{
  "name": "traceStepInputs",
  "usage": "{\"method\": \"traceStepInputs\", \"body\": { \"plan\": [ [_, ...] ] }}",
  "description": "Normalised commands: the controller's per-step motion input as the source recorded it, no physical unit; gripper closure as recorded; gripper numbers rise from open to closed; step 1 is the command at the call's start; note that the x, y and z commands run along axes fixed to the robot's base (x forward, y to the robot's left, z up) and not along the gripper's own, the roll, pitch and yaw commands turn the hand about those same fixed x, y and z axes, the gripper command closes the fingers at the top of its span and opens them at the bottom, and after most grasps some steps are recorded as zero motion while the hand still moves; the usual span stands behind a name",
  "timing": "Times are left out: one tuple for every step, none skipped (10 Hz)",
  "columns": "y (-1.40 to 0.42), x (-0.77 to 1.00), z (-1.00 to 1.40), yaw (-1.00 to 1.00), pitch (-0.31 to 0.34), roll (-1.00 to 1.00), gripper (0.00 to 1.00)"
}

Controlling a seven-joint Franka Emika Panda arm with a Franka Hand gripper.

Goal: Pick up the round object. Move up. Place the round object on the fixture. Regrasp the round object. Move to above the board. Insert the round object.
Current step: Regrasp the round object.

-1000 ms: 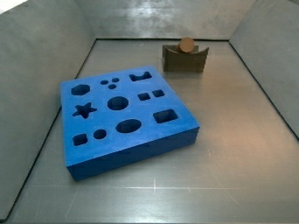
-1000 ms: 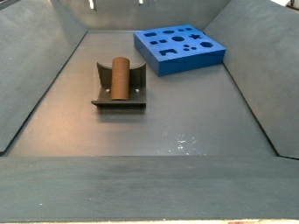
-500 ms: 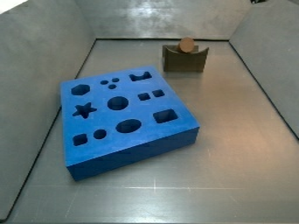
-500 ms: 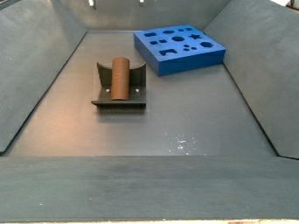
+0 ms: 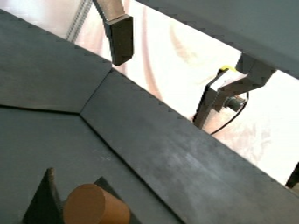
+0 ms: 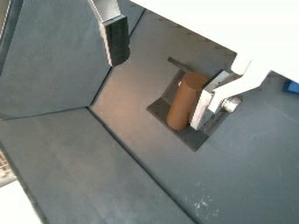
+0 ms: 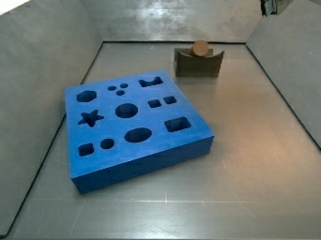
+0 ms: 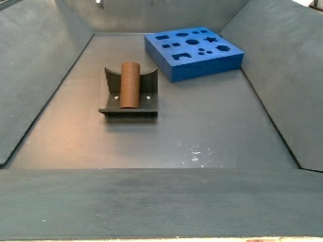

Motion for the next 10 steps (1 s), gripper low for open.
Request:
{"method": "traceStepInputs", "body": {
  "plan": [
    [-0.04,0.10,-0.01,0.17,0.228,0.55,0.00],
    [-0.04,0.08,-0.01,0.20,0.174,0.38,0.00],
    [0.07,0.03,-1.00,0.24,0.123,0.32,0.00],
    [0.07,0.04,-1.00,0.24,0.075,0.29,0.00],
    [0.06,0.05,-1.00,0.22,0.013,0.25,0.00],
    [0.06,0.06,-1.00,0.20,-0.040,0.20,0.00],
    [0.06,0.07,-1.00,0.16,-0.109,0.15,0.00],
    [0.05,0.08,-1.00,0.13,-0.155,0.13,0.00],
    [0.05,0.08,-1.00,0.10,-0.181,0.11,0.00],
    [0.05,0.09,-1.00,0.05,-0.188,0.11,0.00]
  ]
}}
